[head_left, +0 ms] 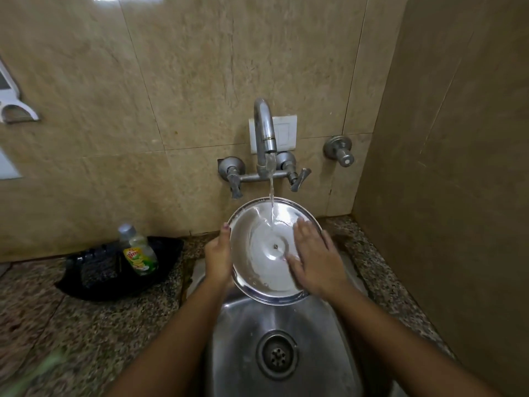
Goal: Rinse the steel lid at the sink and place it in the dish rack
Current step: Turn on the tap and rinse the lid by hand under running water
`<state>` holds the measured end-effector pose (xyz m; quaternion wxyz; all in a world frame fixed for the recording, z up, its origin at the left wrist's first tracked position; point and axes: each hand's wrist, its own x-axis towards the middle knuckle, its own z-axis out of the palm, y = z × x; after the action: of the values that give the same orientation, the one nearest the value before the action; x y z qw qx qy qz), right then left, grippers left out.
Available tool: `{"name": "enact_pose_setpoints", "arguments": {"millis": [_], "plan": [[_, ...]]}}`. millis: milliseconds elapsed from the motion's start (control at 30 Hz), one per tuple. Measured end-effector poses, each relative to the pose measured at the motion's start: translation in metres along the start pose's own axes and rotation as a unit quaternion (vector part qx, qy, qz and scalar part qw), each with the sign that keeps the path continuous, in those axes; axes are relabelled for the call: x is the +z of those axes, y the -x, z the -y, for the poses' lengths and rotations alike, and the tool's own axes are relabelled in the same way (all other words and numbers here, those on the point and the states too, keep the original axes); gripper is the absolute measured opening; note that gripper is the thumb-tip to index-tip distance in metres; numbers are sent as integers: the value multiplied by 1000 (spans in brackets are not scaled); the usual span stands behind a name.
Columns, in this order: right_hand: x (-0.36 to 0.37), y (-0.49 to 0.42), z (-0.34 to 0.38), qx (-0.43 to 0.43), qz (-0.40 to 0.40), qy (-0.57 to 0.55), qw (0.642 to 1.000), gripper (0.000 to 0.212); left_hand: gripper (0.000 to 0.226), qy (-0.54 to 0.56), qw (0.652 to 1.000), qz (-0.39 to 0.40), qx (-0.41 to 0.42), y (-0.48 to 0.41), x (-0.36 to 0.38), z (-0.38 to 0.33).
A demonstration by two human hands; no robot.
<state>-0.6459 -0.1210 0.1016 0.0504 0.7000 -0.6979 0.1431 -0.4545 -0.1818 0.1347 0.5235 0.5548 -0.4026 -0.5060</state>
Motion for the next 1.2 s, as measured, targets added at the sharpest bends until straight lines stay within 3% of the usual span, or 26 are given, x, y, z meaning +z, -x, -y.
{"name": "enact_pose_setpoints", "arguments": {"millis": [133, 233, 333, 500, 633, 733, 800, 867, 967, 1000, 1067, 1133, 1200], "plan": [[-5, -55, 20, 56, -59, -36, 996, 72, 44, 8, 1000, 20, -8, 11, 5, 5], [-6, -66, 61, -57, -41, -123, 990, 67, 41, 45, 999, 22, -19, 12, 15, 3], [-1, -34, 78, -210, 11, -102, 972, 60, 38, 76, 996, 19, -33, 7, 14, 2], [2, 13, 8, -306, 55, -11, 950, 64, 41, 26, 999, -23, -22, -9, 0, 4], [-5, 19, -25, -371, -42, 0, 928, 58, 40, 60, 995, -15, -76, -9, -3, 8], [-9, 8, -26, -451, -137, -11, 882, 36, 37, 92, 987, 0, -129, -9, -1, 4], [-15, 1, -24, -458, -183, -39, 869, 26, 38, 112, 973, 43, -199, -10, -2, 1], [-27, -6, -17, -414, -206, -94, 882, 23, 40, 121, 955, 86, -258, -11, -5, -2], [-42, -15, -2, -207, -227, -269, 913, 23, 50, 109, 952, 139, -248, -12, -6, -2], [-43, -20, -1, -125, -210, -347, 905, 21, 56, 74, 959, 153, -226, -11, -5, -2], [-45, -28, -2, -6, -156, -490, 858, 15, 61, -15, 974, 150, -169, -9, -4, -1], [-46, -39, -7, 68, -127, -549, 823, 19, 54, -54, 984, 145, -88, -8, -4, 1], [-41, -50, -14, 106, -108, -565, 811, 23, 44, -75, 987, 145, 2, -4, -3, 1]]}}
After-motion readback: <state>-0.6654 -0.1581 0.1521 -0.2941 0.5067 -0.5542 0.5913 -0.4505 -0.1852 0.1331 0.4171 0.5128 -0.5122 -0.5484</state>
